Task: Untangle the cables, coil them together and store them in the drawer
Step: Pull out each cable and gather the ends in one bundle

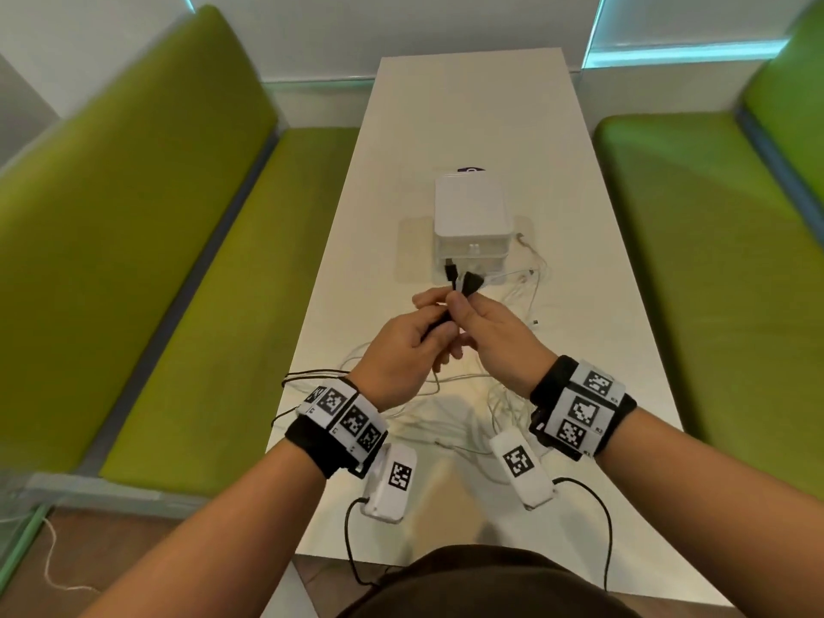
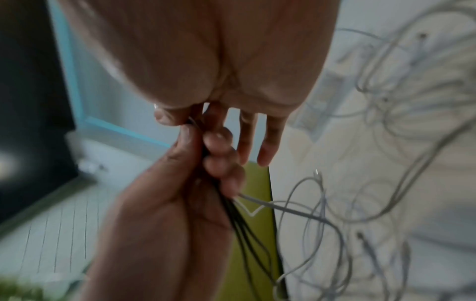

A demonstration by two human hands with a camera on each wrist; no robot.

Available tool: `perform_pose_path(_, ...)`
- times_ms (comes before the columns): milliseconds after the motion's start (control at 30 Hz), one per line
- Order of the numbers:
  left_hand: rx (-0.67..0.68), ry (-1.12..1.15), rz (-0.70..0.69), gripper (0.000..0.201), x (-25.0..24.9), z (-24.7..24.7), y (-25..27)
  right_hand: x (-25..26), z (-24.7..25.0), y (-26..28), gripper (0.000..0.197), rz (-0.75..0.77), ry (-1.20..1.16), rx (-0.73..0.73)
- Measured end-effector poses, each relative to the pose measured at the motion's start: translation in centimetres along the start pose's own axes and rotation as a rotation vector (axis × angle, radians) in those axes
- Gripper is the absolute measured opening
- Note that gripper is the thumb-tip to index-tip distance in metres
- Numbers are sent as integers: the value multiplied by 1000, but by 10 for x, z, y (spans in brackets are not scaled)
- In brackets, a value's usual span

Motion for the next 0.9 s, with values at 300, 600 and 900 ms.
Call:
perform_pose_path(300,498,-810,481,52,104,58,68,-32,55,-3,38,-162,-665,-157)
perform_pose_path(600,684,-1191,799,44,171,189,132,-26,32,-3,36,-212,-424,-30)
perform_pose_path(900,482,-704,651,46,180,194,154,-29,62,1,37,-218,-405,-130)
Point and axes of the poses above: each hand's wrist, its own y-axis away from the middle knuckle, its own z-axis out of the back of the hand, x = y × z, the point moved 10 cm from there along -y, towards the middle knuckle, and after that the axes turned 11 degrees about -z, right-handed, at the moved point
